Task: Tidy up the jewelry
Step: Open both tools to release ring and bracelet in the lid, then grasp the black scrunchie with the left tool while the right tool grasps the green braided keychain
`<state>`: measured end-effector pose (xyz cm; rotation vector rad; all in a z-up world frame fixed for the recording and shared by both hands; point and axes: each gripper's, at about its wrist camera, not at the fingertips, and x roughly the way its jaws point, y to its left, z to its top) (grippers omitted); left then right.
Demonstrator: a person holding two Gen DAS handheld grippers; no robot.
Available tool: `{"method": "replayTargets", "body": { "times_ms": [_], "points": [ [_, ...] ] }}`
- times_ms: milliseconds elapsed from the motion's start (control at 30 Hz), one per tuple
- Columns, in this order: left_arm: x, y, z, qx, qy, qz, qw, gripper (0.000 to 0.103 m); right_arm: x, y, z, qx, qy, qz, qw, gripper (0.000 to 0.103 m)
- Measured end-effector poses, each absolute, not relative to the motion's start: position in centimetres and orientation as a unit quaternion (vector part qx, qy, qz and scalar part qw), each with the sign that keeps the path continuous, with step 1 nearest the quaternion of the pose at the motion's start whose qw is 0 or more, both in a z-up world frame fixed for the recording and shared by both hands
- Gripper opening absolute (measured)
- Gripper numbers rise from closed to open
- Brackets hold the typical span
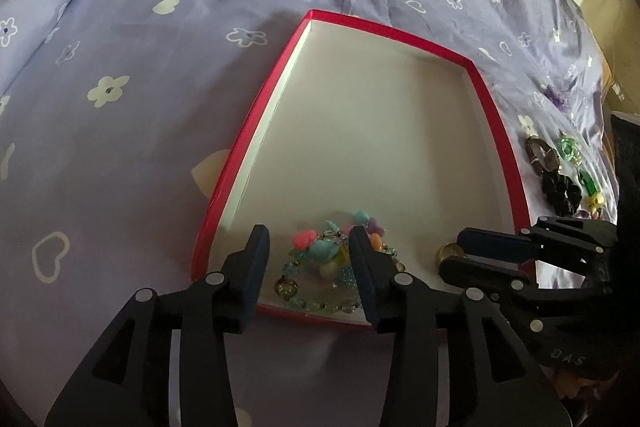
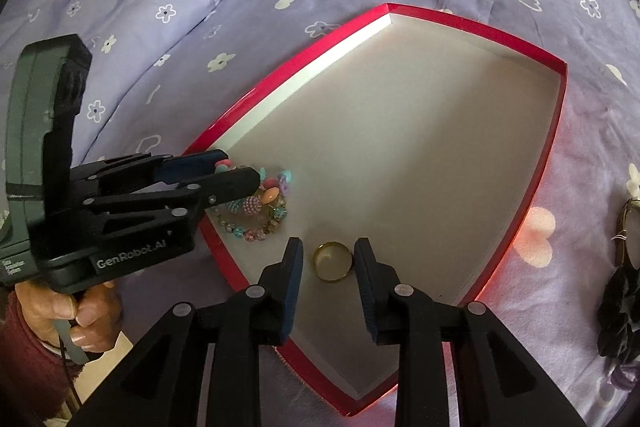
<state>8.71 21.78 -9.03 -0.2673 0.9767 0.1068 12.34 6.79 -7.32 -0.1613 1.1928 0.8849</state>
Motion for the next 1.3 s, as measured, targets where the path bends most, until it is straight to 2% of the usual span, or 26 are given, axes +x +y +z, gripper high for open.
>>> {"method": "replayTargets", "body": {
  "times_ms": [100, 200, 233, 300, 633, 967, 1300],
  "points": [
    [8.8, 21.6, -8.9, -0.125, 0.47, 0.054, 0.872, 0.04, 12.2, 6.8, -7.3, -0.072, 0.541, 0.403, 0.734, 0.029],
    [8.6, 21.6, -8.7, -0.126, 0.471, 0.058, 0.871, 0.047, 12.2, 6.4, -6.8, -0.065, 0.539, 0.403, 0.737, 0.03],
    [8.5, 21.6, -8.6, -0.127, 0.47, 0.06, 0.872, 0.051, 12.1, 6.0, -6.5, -0.061, 0.534, 0.402, 0.741, 0.031],
    [8.2, 21.7, -8.2, -0.13, 0.468, 0.065, 0.872, 0.058, 11.9, 5.1, -5.6, -0.055, 0.524, 0.396, 0.752, 0.042],
    [6.7, 20.1, -5.6, -0.157, 0.445, 0.052, 0.88, 0.071, 10.5, -3.2, -2.4, 0.012, 0.502, 0.356, 0.788, 0.054],
    [6.9, 14.2, -3.6, -0.134, 0.439, 0.005, 0.889, 0.074, 9.4, -12.4, -1.7, 0.052, 0.501, 0.282, 0.816, 0.059],
    [8.5, 8.5, -3.2, -0.108, 0.451, -0.042, 0.885, 0.074, 9.2, -19.9, -1.5, 0.081, 0.494, 0.215, 0.838, 0.059]
  ]
}}
